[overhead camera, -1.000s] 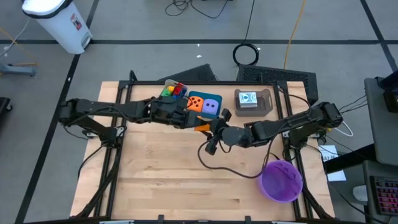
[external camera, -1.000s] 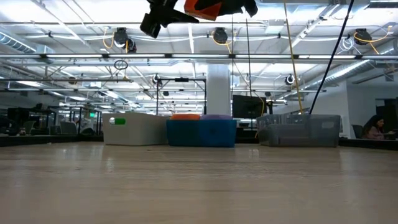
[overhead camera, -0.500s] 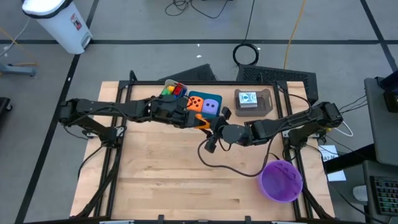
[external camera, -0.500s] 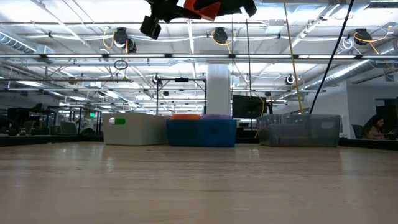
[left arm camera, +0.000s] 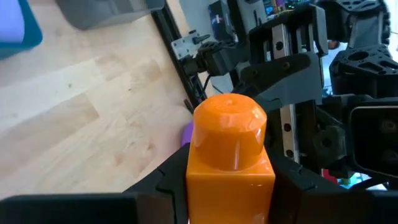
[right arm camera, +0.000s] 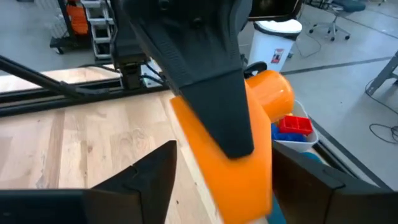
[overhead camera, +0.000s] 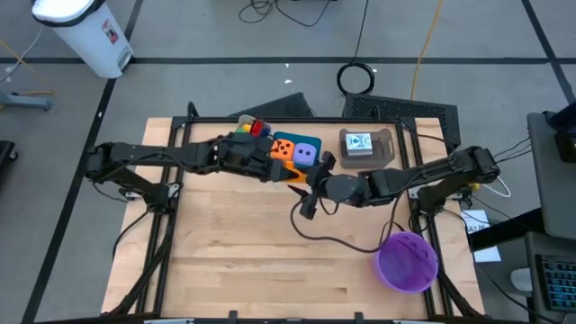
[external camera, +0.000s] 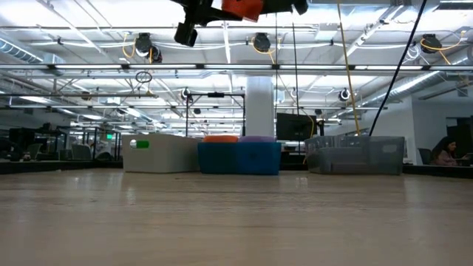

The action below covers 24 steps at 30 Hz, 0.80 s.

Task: Pick & Place Toys
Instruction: Put the orange game piece into the gray bin

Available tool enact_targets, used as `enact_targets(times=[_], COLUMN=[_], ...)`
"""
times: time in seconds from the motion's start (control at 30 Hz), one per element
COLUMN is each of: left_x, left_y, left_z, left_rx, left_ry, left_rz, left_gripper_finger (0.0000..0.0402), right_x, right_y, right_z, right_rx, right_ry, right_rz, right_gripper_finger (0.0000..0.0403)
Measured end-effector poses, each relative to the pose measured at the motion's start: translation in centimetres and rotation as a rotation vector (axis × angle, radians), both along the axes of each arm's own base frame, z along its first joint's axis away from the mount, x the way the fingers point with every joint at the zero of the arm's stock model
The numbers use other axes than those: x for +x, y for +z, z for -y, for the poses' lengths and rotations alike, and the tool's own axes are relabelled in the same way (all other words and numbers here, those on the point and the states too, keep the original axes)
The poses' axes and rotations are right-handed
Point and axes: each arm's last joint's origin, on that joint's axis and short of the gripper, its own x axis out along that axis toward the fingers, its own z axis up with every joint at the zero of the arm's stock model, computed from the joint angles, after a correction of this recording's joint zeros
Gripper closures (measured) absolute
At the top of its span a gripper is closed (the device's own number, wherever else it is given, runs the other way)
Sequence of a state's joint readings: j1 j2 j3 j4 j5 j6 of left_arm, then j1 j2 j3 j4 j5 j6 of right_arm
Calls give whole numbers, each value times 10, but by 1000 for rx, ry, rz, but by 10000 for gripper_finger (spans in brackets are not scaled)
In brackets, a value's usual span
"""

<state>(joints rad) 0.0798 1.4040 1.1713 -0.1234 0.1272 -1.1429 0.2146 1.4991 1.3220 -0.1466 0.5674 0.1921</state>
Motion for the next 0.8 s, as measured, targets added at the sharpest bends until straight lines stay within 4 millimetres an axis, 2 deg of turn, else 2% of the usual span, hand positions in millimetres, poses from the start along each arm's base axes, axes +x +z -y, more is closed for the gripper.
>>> enact_targets(times=[0.27,0.53,0.67,0.8], left_x=[-2,-9,-23,-45], left_y=[2,1,-4,-10], left_z=[-21,-46,-59,-70], left_rx=[24,58,87,144], left_ry=[-24,-38,-24,53], left_rz=[24,10,-92,-266], left_gripper_finger=[254,262,258,258], right_x=[-23,-36,-40,-42], right_y=[15,13,7,5], right_z=[7,10,11,11], right_rx=[-6,14,50,84], right_ry=[-10,-31,-59,-82], right_rz=[-31,-118,-165,-181], right_gripper_finger=[144,140,140,140])
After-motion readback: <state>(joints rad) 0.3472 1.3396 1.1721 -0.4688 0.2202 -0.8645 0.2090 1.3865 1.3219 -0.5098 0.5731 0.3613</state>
